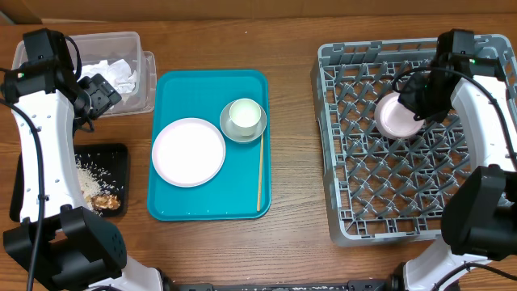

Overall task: Sort waste into correct bins and load items into the dishwasher
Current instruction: 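Lower the pink bowl into the rack and open the right gripper, then move the right gripper back to the white cup on the saucer, then grasp the white cup and carry it to the dish rack, then set the white cup down in the rack and release it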

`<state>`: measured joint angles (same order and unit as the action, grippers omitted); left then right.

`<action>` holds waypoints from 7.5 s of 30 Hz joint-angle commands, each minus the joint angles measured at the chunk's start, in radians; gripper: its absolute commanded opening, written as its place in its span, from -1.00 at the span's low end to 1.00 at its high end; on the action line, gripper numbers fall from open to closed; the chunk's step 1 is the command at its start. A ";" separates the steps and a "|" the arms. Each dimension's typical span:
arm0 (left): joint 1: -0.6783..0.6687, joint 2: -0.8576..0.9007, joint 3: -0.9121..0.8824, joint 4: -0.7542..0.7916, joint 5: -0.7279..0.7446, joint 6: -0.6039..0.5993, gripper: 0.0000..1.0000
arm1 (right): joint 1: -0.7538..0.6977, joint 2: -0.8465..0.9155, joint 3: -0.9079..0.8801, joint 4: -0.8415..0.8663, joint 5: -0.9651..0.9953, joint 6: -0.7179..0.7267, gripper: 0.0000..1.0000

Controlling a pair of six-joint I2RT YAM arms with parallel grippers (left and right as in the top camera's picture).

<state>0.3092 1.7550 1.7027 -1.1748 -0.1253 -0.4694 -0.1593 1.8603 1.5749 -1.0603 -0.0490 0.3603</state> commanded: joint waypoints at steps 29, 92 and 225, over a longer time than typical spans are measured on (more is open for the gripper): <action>-0.002 -0.010 0.015 0.001 -0.013 -0.010 1.00 | 0.024 0.003 0.109 -0.097 -0.023 0.007 -0.92; -0.002 -0.010 0.015 0.001 -0.013 -0.010 1.00 | 0.948 0.234 0.108 0.419 0.295 -0.149 0.15; -0.002 -0.010 0.015 0.001 -0.013 -0.010 1.00 | -0.557 -0.217 -0.539 0.076 -0.851 -0.350 -0.82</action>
<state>0.3092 1.7550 1.7027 -1.1748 -0.1253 -0.4694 -0.7013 1.6524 0.9970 -0.9928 -1.0927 -0.0402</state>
